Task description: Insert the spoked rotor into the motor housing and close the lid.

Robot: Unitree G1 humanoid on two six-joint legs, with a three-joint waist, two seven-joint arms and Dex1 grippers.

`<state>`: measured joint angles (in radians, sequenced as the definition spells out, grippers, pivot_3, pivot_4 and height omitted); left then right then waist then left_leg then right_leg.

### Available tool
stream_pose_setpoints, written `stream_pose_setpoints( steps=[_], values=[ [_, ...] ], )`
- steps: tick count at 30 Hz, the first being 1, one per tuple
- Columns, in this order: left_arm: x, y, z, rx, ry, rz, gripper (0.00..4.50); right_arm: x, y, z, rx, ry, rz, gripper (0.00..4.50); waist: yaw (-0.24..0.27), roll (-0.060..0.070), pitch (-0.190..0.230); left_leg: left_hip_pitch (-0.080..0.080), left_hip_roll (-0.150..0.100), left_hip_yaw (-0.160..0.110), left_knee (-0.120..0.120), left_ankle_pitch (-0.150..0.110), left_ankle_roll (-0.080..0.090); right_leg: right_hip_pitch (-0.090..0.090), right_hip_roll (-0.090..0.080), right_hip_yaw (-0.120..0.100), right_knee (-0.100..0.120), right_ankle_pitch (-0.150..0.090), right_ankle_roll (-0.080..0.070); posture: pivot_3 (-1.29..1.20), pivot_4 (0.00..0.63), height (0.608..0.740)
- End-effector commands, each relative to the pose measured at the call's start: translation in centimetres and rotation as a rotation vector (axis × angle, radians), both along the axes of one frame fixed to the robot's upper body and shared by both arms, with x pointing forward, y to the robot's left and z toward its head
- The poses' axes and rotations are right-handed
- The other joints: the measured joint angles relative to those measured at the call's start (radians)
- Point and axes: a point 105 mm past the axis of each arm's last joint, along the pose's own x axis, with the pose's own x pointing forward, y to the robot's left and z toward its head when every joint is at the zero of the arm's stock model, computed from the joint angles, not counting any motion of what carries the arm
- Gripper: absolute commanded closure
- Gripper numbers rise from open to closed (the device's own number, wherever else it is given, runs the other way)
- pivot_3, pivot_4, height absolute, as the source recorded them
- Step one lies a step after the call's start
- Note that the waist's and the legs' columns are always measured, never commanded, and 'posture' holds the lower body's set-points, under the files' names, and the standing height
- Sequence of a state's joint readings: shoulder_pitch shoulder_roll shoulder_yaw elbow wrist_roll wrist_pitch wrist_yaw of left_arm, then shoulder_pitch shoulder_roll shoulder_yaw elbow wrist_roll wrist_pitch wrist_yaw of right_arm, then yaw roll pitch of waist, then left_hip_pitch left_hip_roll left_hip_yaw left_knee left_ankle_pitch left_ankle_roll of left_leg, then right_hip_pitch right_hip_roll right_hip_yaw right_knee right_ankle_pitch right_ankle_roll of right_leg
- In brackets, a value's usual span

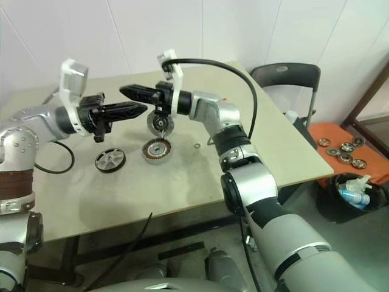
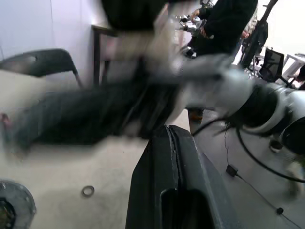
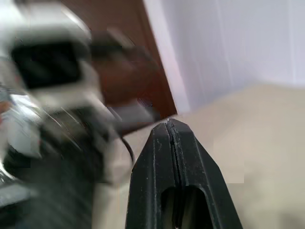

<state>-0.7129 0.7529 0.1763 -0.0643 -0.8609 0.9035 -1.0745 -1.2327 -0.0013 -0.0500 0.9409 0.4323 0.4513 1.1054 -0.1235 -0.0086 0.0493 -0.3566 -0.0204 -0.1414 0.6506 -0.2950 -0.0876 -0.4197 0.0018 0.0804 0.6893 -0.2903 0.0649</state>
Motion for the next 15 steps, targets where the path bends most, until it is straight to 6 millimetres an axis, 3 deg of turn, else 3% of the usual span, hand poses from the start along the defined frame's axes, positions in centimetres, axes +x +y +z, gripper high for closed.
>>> stream_pose_setpoints(
  steps=[1,5,7,11,15],
  values=[
    [-1.0,0.3,2.8,-0.019,-0.103,-0.012,4.48,0.1,-0.5,0.3,0.010,-0.019,0.003,4.50,0.000,0.000,0.000,0.000,0.000,0.000,0.000,0.000,0.000,0.000,0.000,0.000,0.000,0.000,0.000,0.00,0.000,0.740],
    [0.7,1.4,4.4,-0.071,-0.126,0.073,4.48,-2.7,-0.7,-0.7,-0.017,-0.011,0.187,4.50,0.001,0.000,0.000,0.001,0.000,-0.001,0.001,0.000,0.000,0.001,0.001,-0.001,0.001,0.000,0.000,0.00,0.000,0.740],
    [1.5,2.0,3.9,-0.055,-0.112,0.106,4.48,-4.6,-1.1,-0.1,-0.003,-0.026,0.284,4.50,0.001,0.000,0.000,0.001,0.000,-0.001,0.001,0.000,0.000,0.002,0.001,-0.001,0.001,0.000,0.000,0.00,0.000,0.740],
    [3.0,2.4,1.9,-0.064,-0.032,0.145,4.48,-7.1,-1.9,2.2,0.034,-0.095,0.349,4.50,0.001,0.000,0.000,0.001,0.000,-0.001,0.002,0.000,0.000,0.001,0.001,-0.002,0.001,0.000,0.000,0.00,0.000,0.740],
    [2.4,1.1,-2.6,0.004,0.068,0.099,4.48,-7.3,-2.0,5.0,0.097,-0.163,0.288,4.50,0.001,0.000,0.000,0.001,0.000,-0.001,0.001,0.000,0.000,0.001,0.000,-0.001,0.001,0.000,0.000,0.00,0.000,0.740]
  ],
)
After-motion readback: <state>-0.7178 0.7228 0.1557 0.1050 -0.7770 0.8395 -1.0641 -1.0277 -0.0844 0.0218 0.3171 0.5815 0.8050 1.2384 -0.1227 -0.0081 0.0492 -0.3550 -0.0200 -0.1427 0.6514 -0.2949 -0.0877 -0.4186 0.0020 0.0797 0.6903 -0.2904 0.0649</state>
